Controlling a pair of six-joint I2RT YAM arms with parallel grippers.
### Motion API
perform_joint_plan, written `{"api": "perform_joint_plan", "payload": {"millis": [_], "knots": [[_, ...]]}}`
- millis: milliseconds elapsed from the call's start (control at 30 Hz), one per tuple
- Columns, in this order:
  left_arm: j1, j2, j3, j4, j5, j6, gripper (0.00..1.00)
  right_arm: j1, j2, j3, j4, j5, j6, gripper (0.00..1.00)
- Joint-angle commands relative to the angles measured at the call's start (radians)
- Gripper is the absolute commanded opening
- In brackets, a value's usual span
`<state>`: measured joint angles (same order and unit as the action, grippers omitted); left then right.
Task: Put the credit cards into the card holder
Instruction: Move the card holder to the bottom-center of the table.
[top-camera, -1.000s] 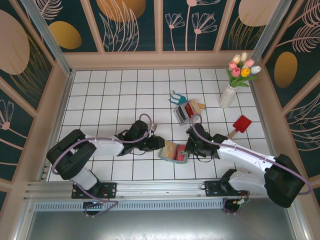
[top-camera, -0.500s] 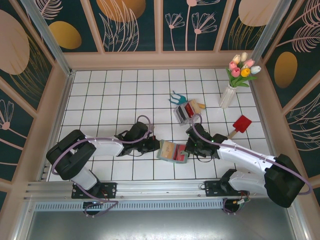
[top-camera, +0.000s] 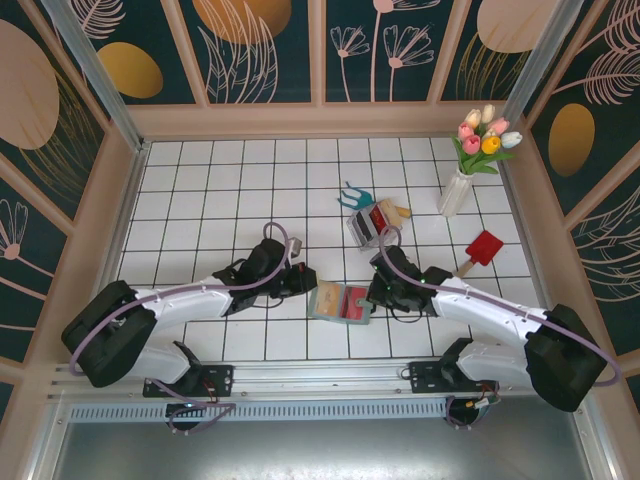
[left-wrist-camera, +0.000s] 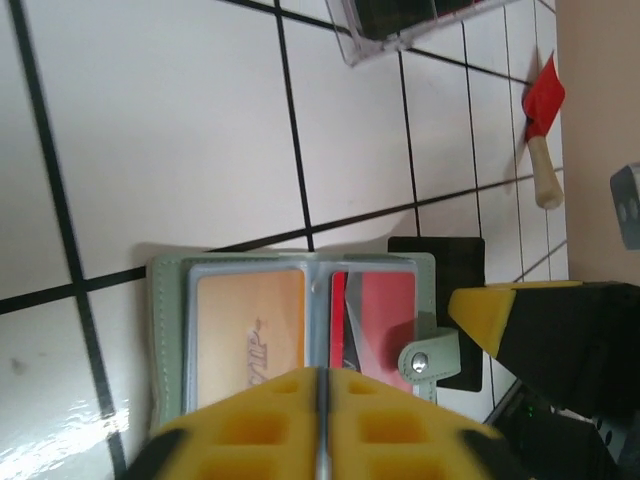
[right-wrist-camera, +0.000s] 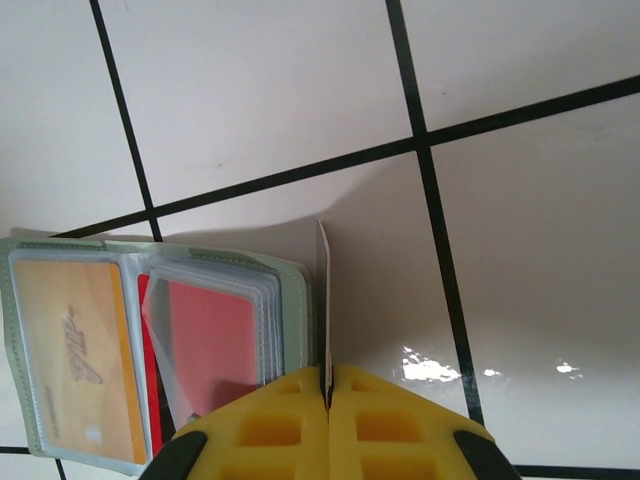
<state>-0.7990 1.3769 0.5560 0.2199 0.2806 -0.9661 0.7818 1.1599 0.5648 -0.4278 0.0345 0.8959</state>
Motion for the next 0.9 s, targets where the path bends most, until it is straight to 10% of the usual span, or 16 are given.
{"api": "perform_joint_plan", "payload": {"millis": [0,233,867], "knots": [[-0.006,-0.015,0.003,-0.158,-0.103,0.036,0.27,0.003,0.028,0.012,0.004,0.035,-0.035,0.0],[-0.008,0.036,0.019,-0.229,-0.068,0.03,0.49,0.0,0.057,0.023,0.014,0.018,-0.052,0.0],[-0.052,0.164,0.056,-0.156,0.052,0.02,0.4,0.0,0.057,0.011,0.026,0.015,-0.051,0.0]]}}
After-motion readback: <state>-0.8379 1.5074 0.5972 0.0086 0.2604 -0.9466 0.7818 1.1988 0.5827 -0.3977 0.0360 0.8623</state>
